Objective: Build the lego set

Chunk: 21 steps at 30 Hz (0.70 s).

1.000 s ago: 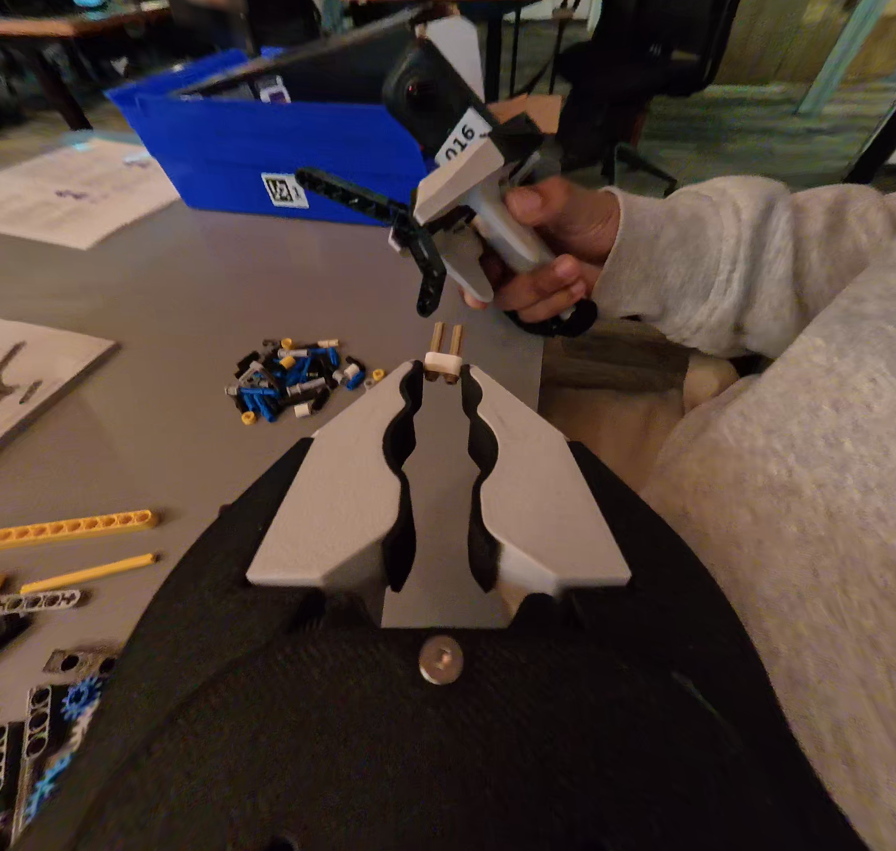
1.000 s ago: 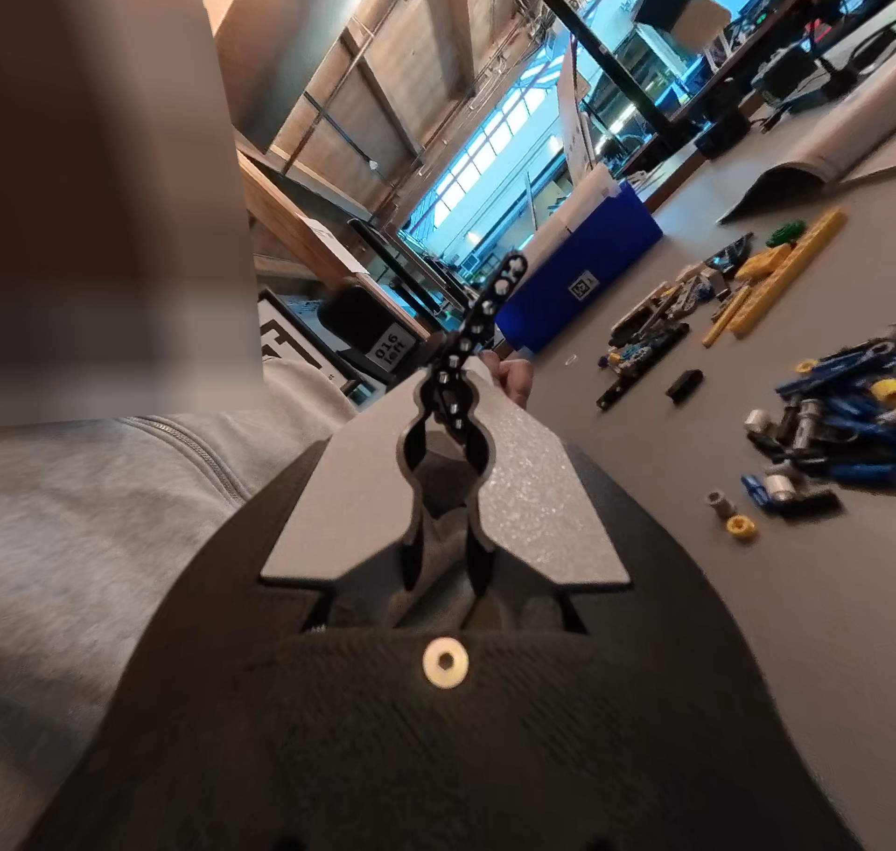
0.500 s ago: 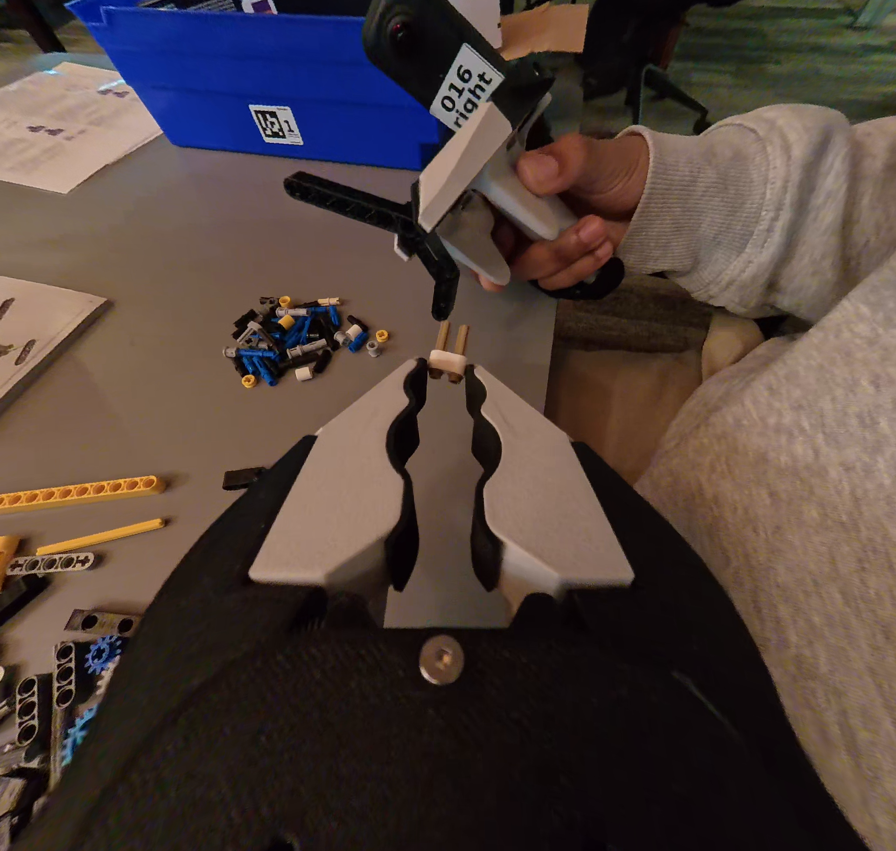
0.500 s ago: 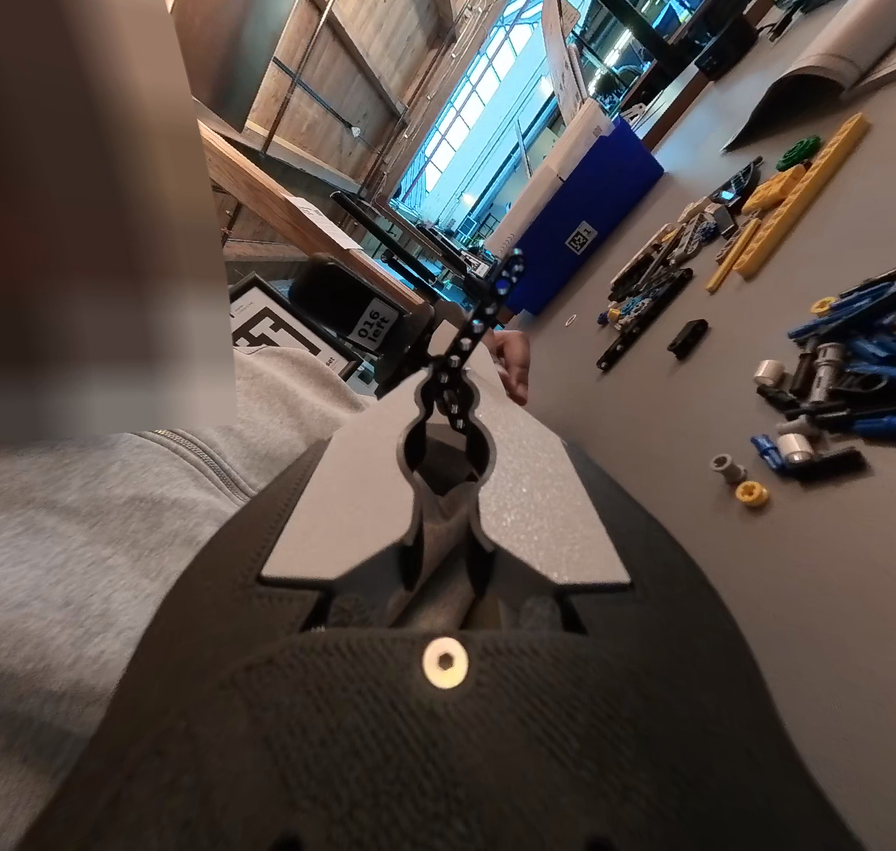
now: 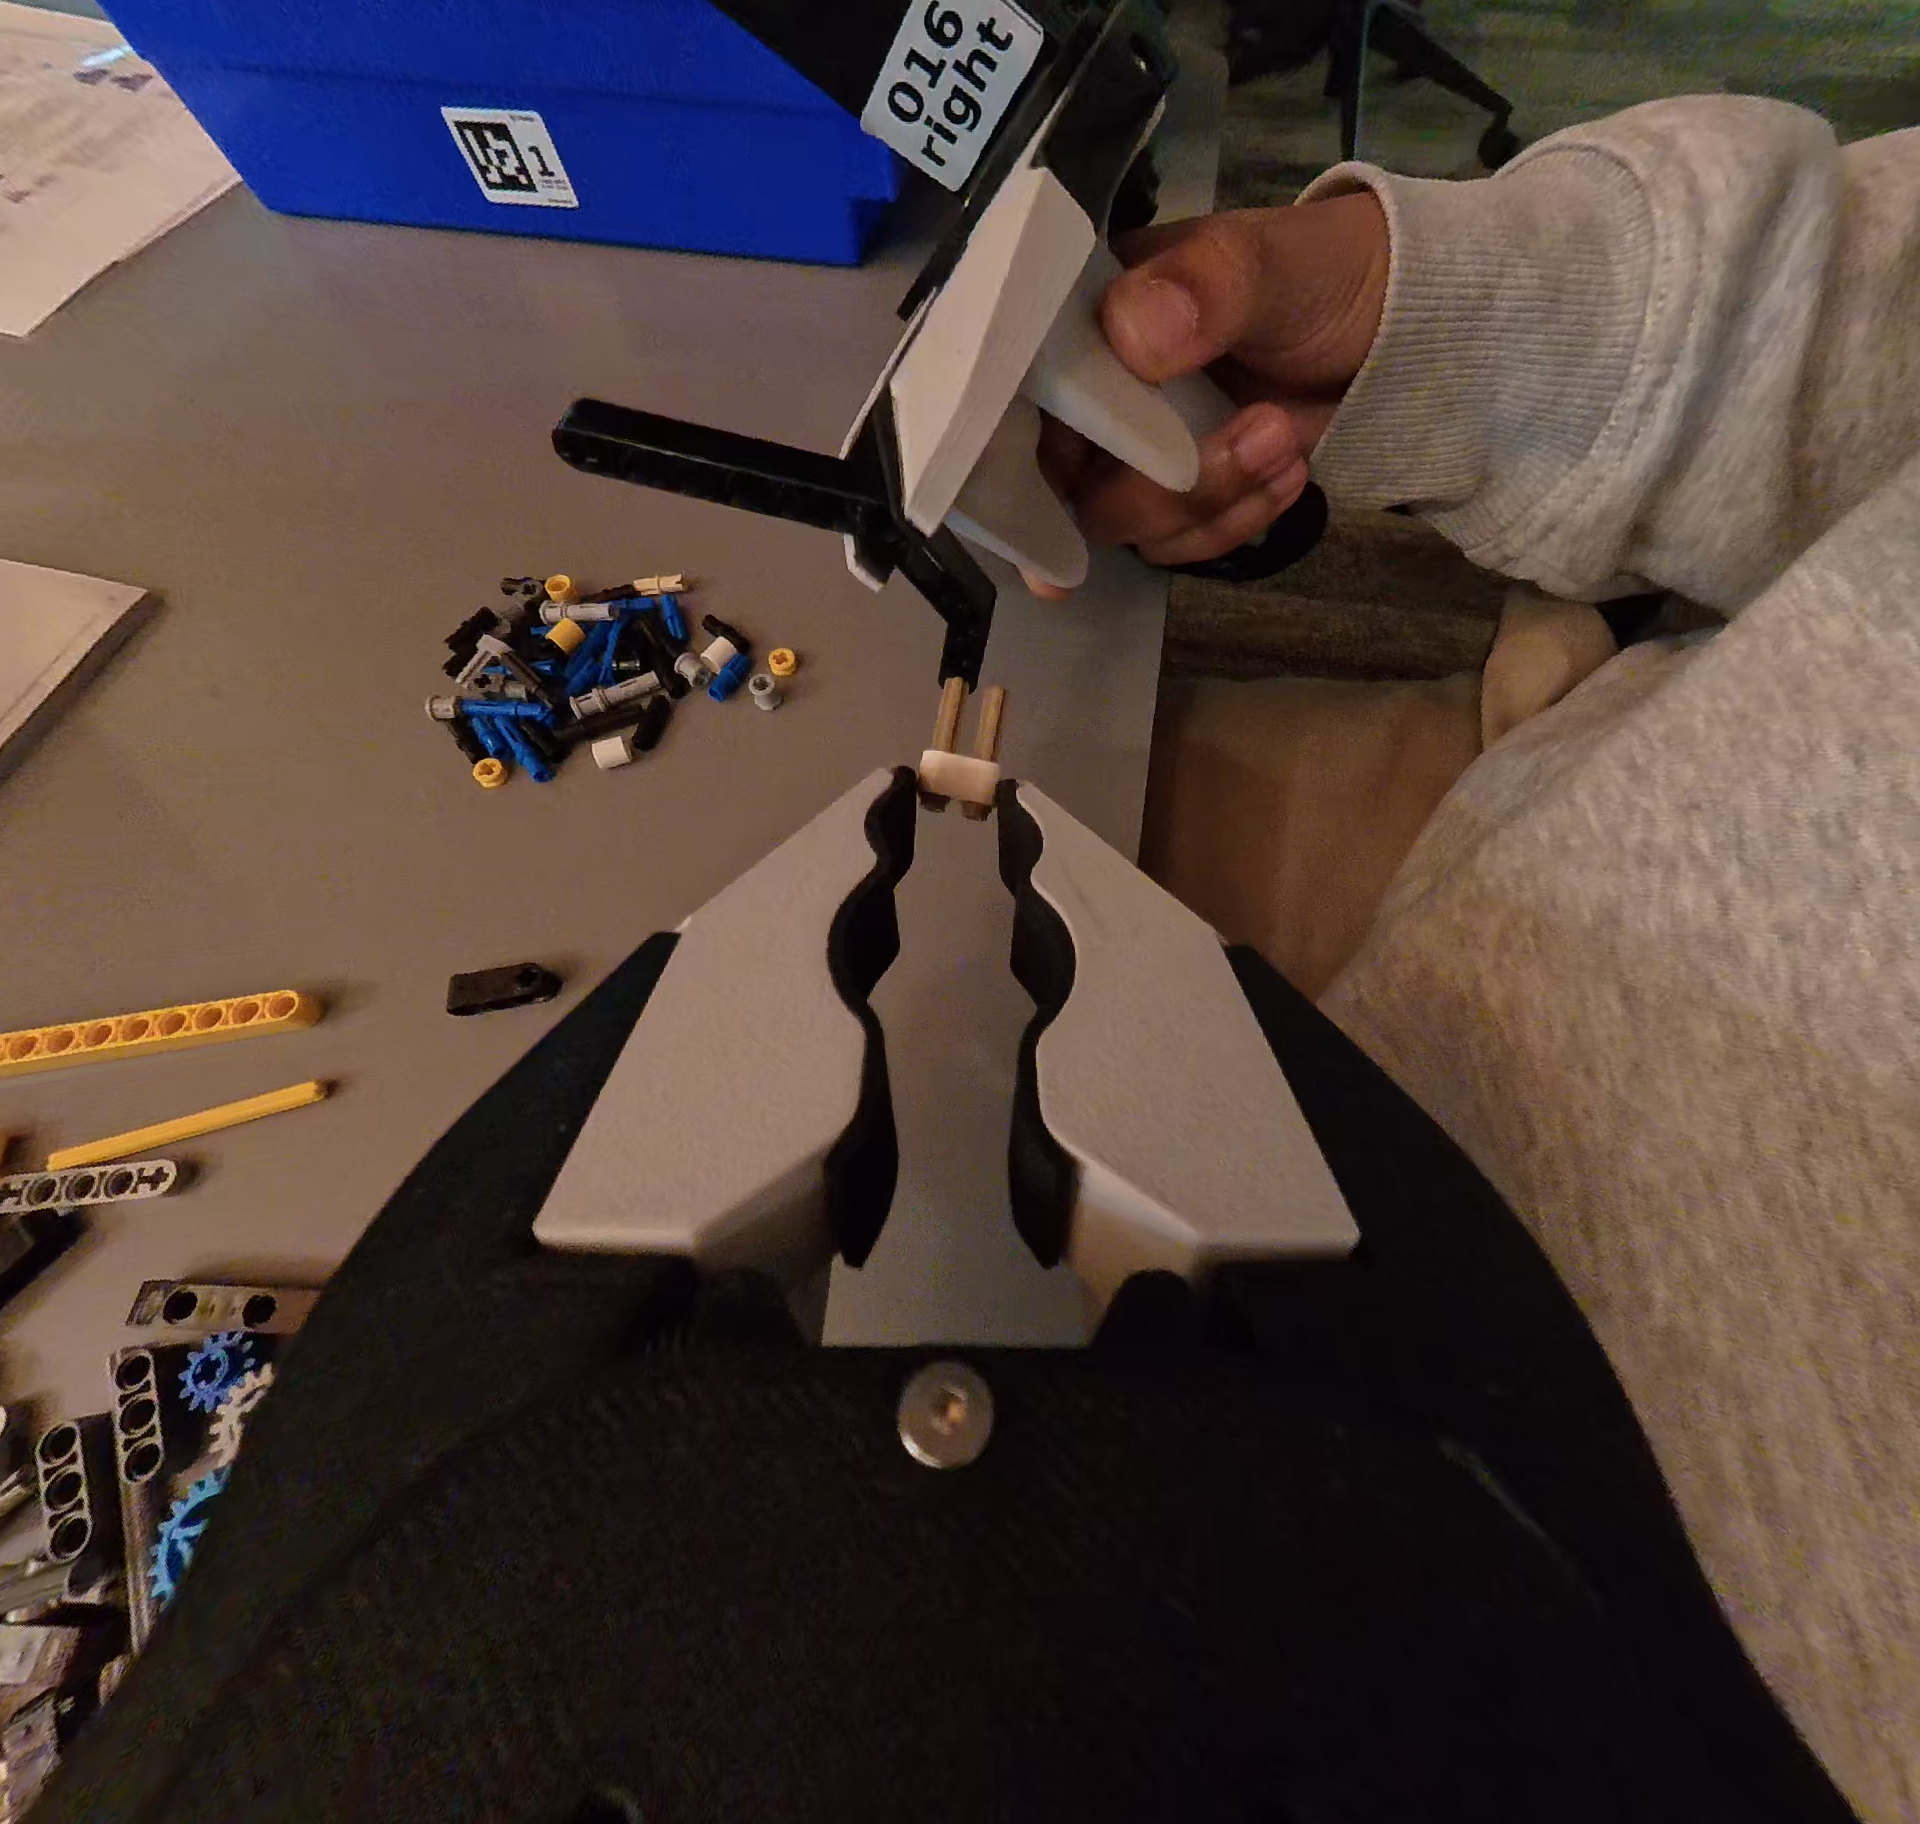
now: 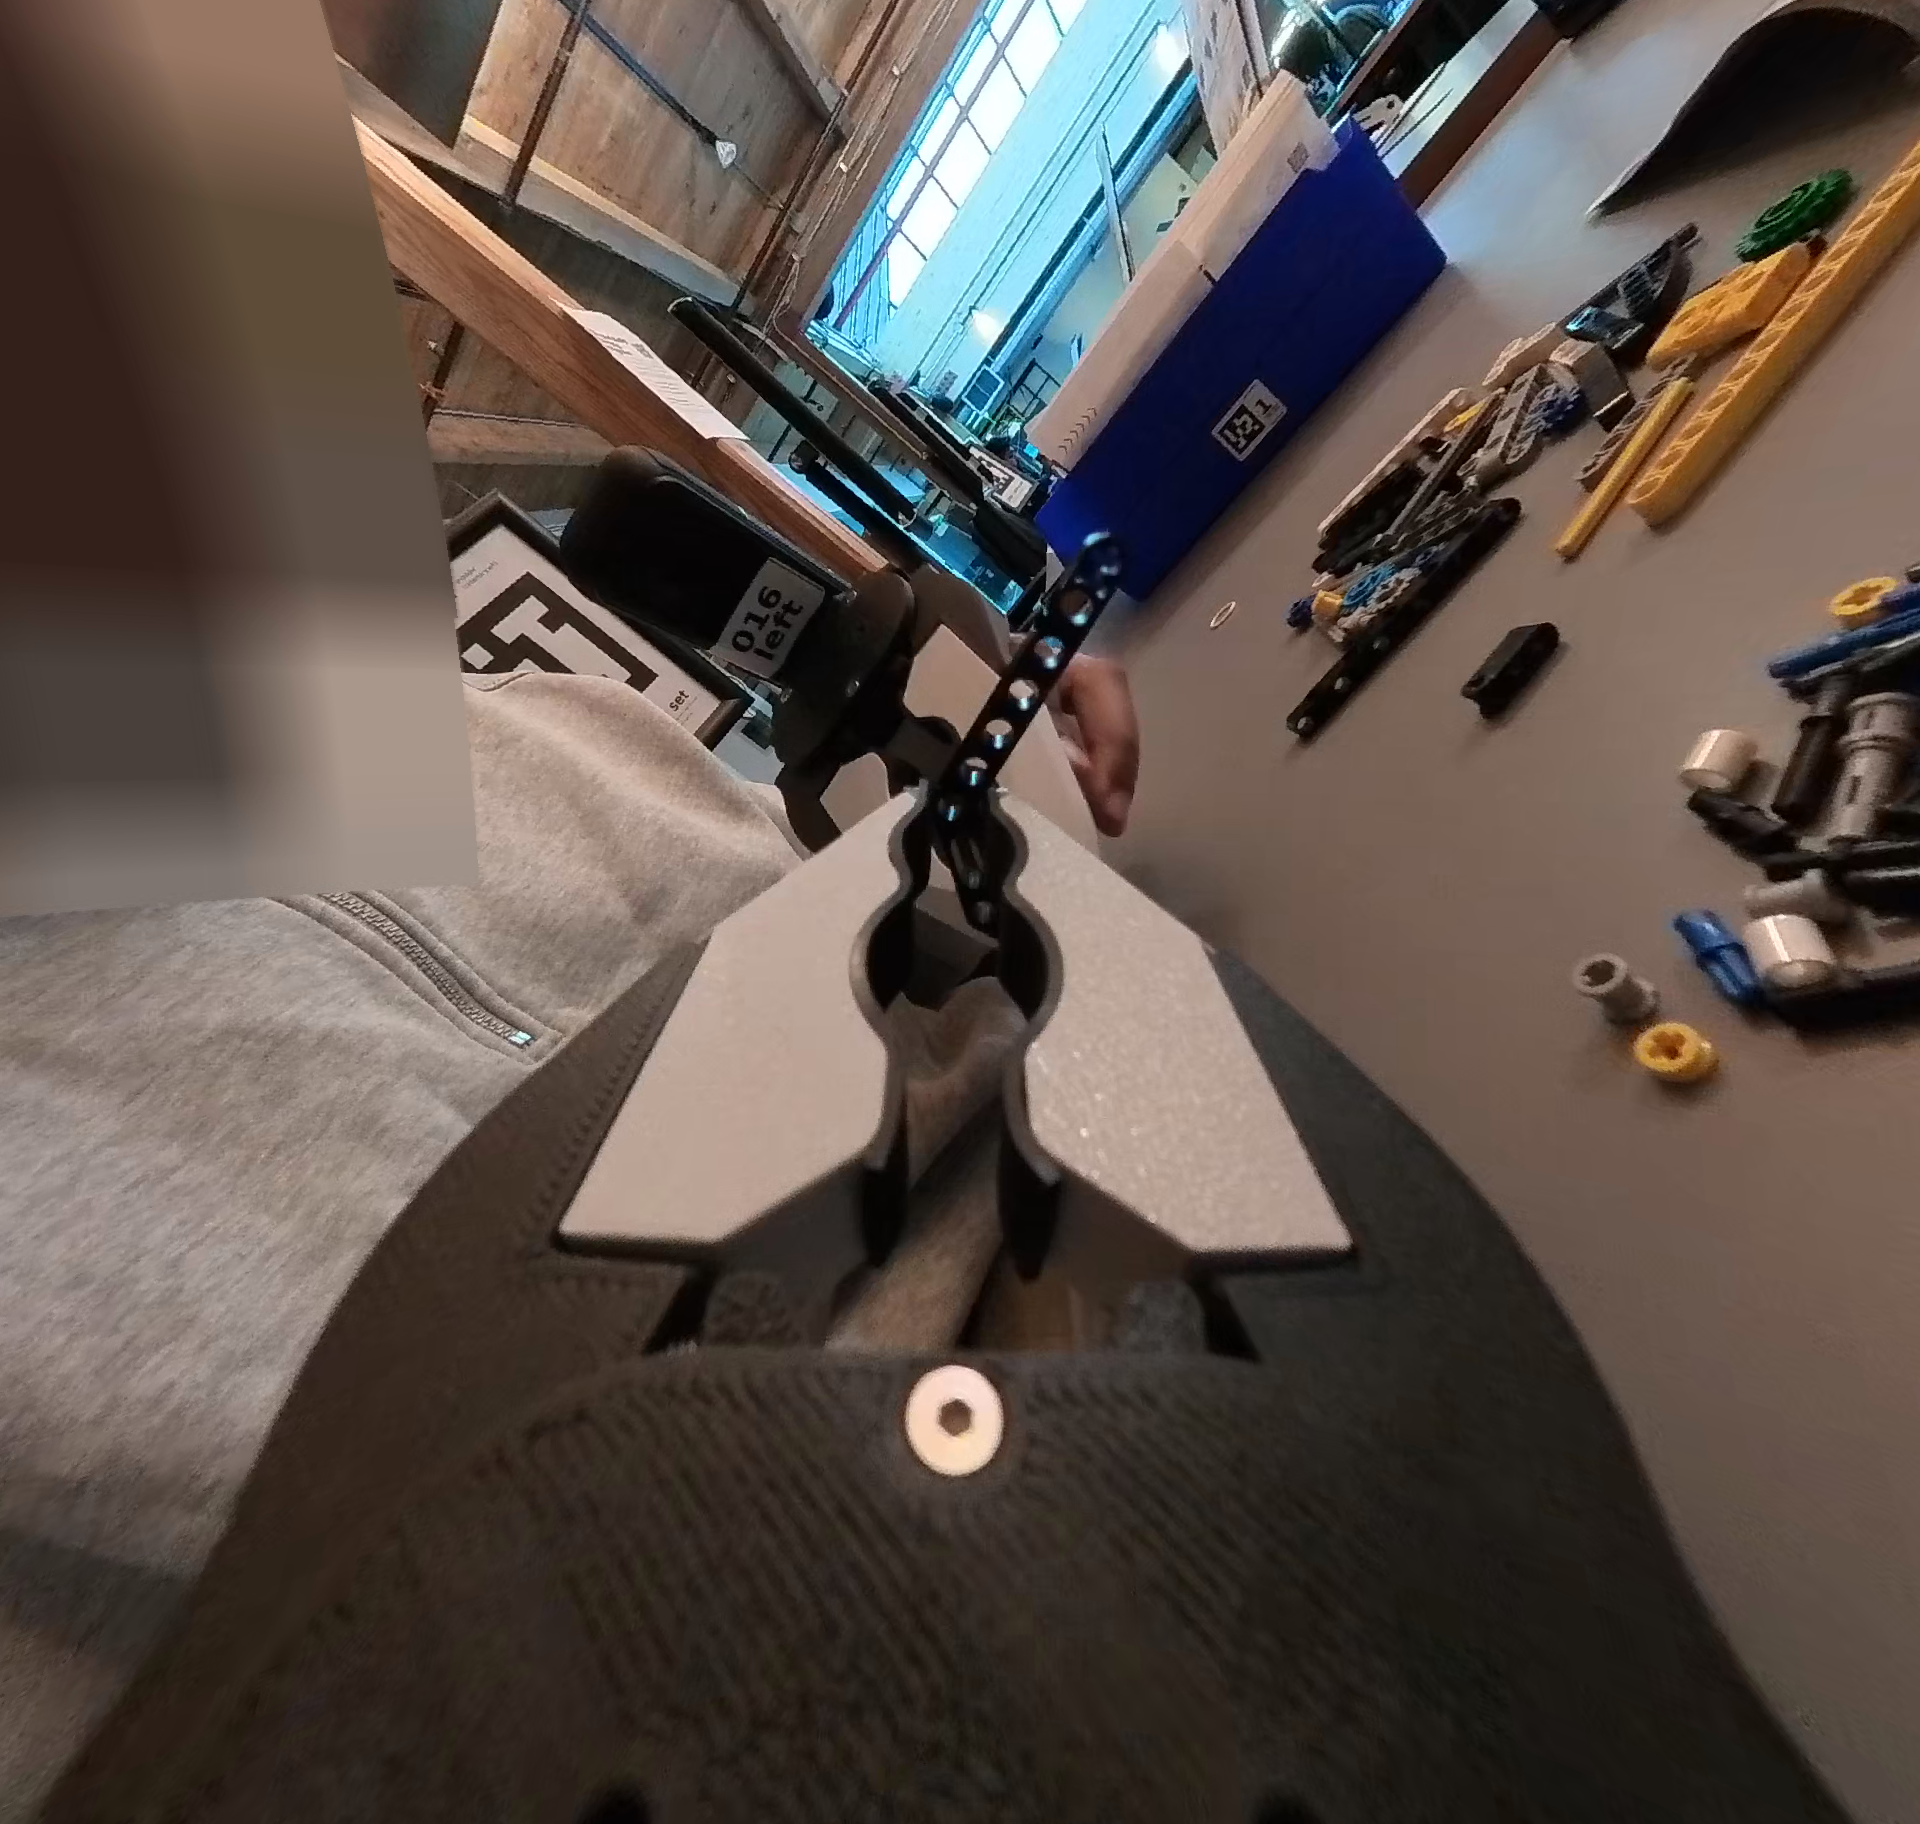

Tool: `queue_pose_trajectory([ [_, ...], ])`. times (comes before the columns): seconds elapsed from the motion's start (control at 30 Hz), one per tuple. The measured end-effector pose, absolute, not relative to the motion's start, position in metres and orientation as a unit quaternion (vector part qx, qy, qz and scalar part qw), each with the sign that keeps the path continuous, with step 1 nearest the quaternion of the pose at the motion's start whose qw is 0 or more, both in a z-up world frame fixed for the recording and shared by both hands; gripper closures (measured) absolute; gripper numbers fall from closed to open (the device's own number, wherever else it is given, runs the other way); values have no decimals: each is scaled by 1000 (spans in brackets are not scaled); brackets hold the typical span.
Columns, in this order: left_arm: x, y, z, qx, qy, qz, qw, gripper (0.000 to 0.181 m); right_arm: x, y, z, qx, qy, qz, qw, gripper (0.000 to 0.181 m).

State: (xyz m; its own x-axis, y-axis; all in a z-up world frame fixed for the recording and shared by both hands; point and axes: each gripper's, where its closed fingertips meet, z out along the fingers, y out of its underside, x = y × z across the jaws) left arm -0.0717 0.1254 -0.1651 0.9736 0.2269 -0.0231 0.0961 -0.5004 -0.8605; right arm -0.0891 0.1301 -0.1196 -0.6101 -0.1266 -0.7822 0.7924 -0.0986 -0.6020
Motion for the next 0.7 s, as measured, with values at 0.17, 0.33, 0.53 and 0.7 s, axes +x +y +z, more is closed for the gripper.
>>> queue_pose_trajectory([
  [0.17,-72,126,-165,-864,-101,68,489,166,-90,128,-121,292,584,-681,331,175],
  [0.33,-74,126,-166,-868,-105,77,479,167,-92,126,-125,308,589,-674,321,175],
  [0.53,-81,128,-163,-849,-139,71,505,167,-104,129,-126,346,560,-682,319,175],
  [0.7,-87,128,-153,-821,-171,51,542,167,-112,133,-116,365,503,-709,332,176],
])
